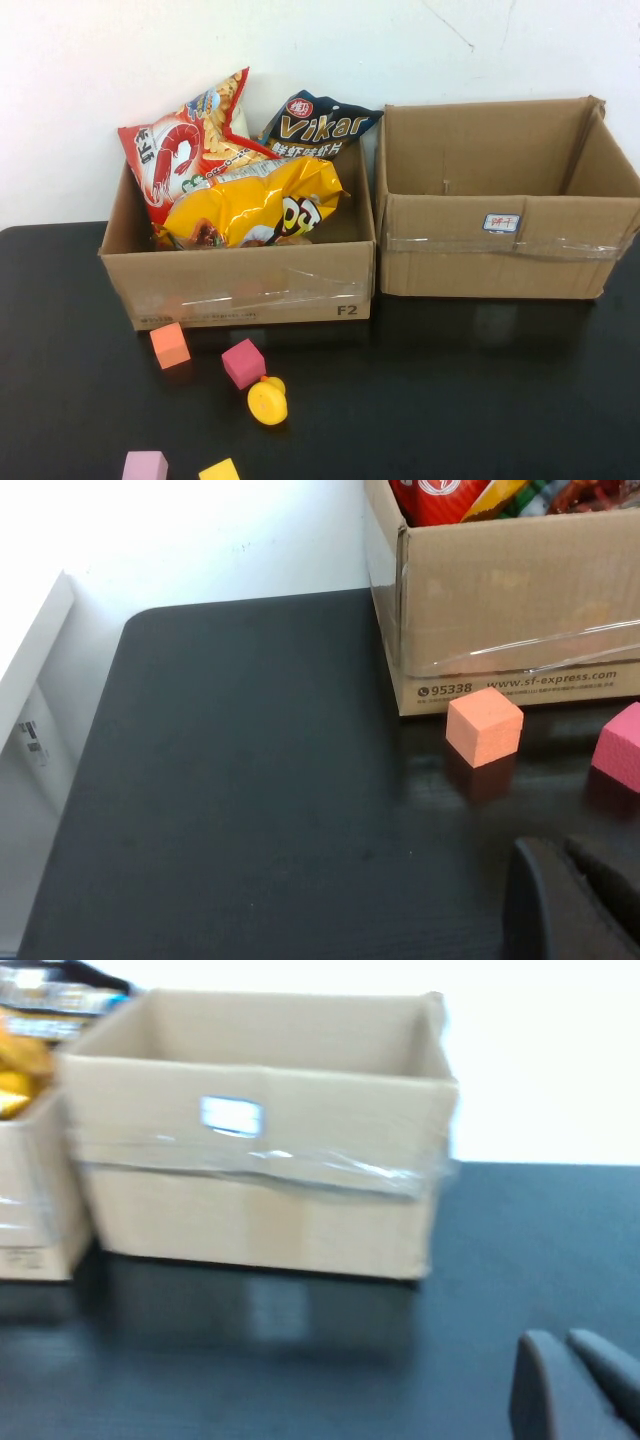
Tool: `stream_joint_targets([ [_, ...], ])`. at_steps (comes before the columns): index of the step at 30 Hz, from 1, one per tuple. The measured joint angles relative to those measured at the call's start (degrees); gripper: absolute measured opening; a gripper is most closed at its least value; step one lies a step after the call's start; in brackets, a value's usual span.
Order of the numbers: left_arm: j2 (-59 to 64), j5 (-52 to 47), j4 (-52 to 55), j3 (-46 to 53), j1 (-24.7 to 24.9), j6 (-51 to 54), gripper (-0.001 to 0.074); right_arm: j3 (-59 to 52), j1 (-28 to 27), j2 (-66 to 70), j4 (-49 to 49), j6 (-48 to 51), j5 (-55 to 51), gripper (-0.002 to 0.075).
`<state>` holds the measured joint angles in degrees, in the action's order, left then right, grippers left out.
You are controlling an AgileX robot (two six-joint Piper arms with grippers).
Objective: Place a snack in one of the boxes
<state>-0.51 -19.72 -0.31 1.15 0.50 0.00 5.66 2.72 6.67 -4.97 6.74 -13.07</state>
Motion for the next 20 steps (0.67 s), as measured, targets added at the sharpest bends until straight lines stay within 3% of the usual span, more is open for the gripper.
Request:
stream_joint_targets([
  [6, 0.0, 0.0, 0.0, 0.0, 0.0, 0.0, -0.0001, -6.9, -6.4, -7.1, 4.3, -5.6, -1.1, 0.0001],
  [10, 0.0, 0.0, -0.1, 0.0, 0.0, 0.0, -0.0001, -7.2, -7.0, -7.2, 6.9, -8.9, -5.9, 0.0001],
  [20, 0.0, 0.0, -0.1, 0.0, 0.0, 0.0, -0.0001, -7.2, -7.0, -7.2, 7.3, -9.5, -6.8, 0.0001],
])
